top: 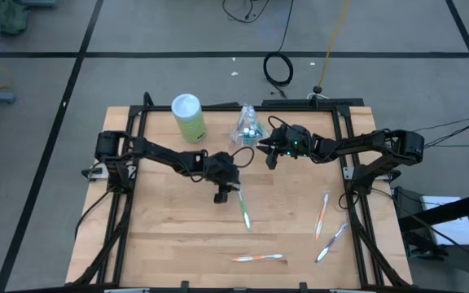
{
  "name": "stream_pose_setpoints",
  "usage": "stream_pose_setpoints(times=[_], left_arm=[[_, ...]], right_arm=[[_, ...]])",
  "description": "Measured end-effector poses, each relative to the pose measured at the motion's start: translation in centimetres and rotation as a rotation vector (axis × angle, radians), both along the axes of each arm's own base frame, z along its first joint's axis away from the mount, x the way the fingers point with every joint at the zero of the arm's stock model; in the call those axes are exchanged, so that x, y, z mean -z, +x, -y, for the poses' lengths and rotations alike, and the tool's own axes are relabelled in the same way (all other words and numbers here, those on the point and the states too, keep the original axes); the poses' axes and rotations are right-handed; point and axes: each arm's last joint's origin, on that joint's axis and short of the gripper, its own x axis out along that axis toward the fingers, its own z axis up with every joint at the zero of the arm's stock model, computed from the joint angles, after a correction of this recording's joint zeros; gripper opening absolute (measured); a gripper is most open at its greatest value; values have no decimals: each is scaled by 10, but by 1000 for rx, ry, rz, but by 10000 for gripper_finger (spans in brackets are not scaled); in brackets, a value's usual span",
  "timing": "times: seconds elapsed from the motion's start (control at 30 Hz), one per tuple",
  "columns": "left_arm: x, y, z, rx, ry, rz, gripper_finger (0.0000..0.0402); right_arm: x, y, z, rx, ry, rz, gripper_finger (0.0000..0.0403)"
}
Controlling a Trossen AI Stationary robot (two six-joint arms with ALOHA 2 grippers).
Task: Pick & Place toothbrushing station
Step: Put the green toothbrush into the transparent organizer
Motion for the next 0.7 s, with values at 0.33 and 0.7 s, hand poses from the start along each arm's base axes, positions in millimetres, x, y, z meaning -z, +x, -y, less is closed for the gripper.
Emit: stream_pose_setpoints(times=[0.33,0.7], left_arm=[[5,-3,-3,-57,63,-54,124],[7,-5,-1,-18,29,-81,124]], right_arm=[[0,0,0,0,0,0,112],[0,0,0,0,0,0,112]])
